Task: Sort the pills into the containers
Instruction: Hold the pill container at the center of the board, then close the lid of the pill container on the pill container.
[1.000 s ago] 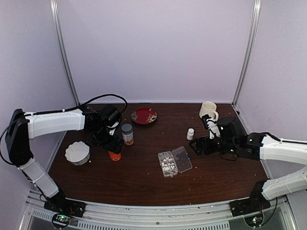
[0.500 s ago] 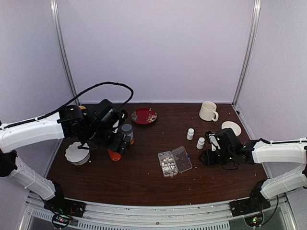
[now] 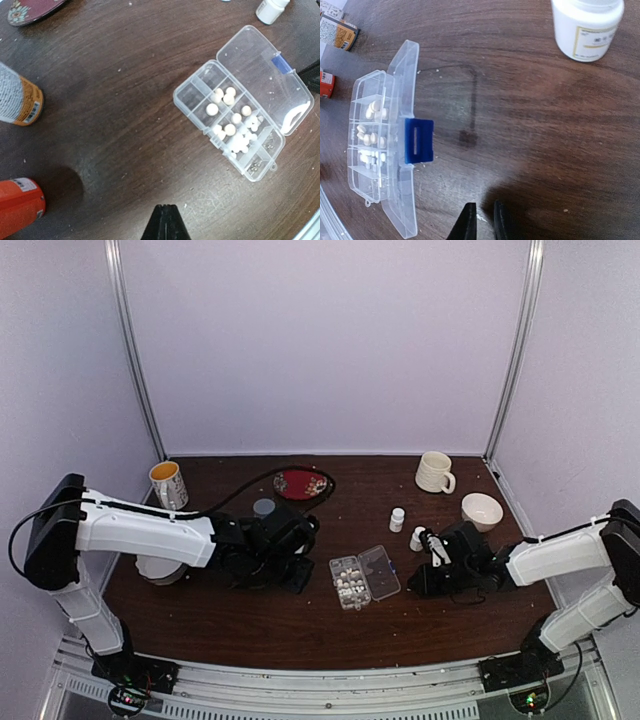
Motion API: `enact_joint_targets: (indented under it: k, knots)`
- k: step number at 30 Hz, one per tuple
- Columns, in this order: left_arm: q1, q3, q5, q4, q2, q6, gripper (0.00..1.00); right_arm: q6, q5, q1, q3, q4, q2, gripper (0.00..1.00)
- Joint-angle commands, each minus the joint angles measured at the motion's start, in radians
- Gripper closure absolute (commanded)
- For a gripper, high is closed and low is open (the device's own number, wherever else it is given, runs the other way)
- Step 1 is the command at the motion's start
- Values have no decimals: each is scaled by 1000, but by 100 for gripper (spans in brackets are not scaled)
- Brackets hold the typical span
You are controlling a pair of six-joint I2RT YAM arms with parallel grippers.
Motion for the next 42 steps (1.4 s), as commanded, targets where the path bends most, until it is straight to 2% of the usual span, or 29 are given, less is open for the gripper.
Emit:
enact_joint_targets:
  k: [1, 5, 14, 22, 32, 42]
  knots:
    - [1, 38, 43, 137, 66, 6, 100, 27, -81, -6, -21, 120, 48, 89]
    - [9, 77, 61, 123, 137, 6, 100, 35, -114, -6, -22, 162, 94, 100]
    - [45, 98, 197, 198, 238, -11, 100, 43, -201, -3, -14, 247, 108, 100]
    - [51, 112, 339, 275, 297, -13, 100, 17, -249, 17, 9, 238, 70, 100]
    - [51, 131, 384, 290, 329, -10, 100, -20, -256, 73, 70, 186, 72, 94]
    - [50, 121, 418, 330, 334, -29, 100, -28, -260, 135, 140, 177, 159, 89]
